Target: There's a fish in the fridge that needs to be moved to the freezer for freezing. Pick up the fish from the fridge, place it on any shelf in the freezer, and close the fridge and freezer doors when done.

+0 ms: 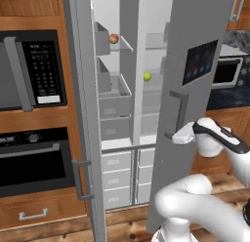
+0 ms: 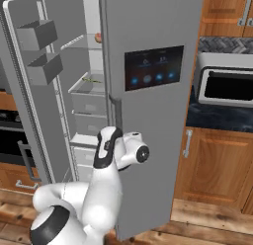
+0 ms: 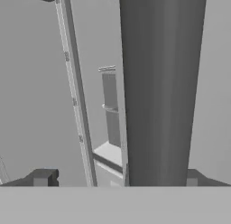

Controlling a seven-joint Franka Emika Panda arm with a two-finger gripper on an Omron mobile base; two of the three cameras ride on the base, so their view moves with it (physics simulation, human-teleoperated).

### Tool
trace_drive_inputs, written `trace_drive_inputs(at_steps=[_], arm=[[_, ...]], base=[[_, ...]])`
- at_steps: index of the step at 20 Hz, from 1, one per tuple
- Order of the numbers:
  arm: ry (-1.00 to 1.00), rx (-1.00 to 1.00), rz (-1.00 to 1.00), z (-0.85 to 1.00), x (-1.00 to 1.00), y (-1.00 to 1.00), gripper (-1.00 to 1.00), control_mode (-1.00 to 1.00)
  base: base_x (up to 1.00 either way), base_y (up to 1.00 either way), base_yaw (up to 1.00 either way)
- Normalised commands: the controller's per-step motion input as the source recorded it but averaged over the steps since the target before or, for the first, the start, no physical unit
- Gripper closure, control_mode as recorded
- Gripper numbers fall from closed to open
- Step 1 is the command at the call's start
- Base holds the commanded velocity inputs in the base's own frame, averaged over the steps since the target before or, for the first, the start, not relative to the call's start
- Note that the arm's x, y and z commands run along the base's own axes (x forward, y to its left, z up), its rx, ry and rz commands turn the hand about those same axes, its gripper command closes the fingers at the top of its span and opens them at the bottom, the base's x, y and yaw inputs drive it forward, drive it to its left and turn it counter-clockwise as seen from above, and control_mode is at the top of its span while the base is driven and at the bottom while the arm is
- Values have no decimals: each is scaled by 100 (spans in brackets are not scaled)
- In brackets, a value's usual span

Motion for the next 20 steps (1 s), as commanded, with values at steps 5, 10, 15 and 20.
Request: trace_drive_inputs(at_steps=[5, 10, 15, 20], arm=[[0, 0, -5, 9, 60, 1, -100, -100], [0, 0, -3, 3, 58, 4, -100, -100], [0, 0, -6, 0, 60, 5, -100, -100], [0, -1, -12, 0, 58, 17, -100, -100]], base=[[0, 0, 0], [0, 0, 0], [0, 0, 0], [0, 0, 0]])
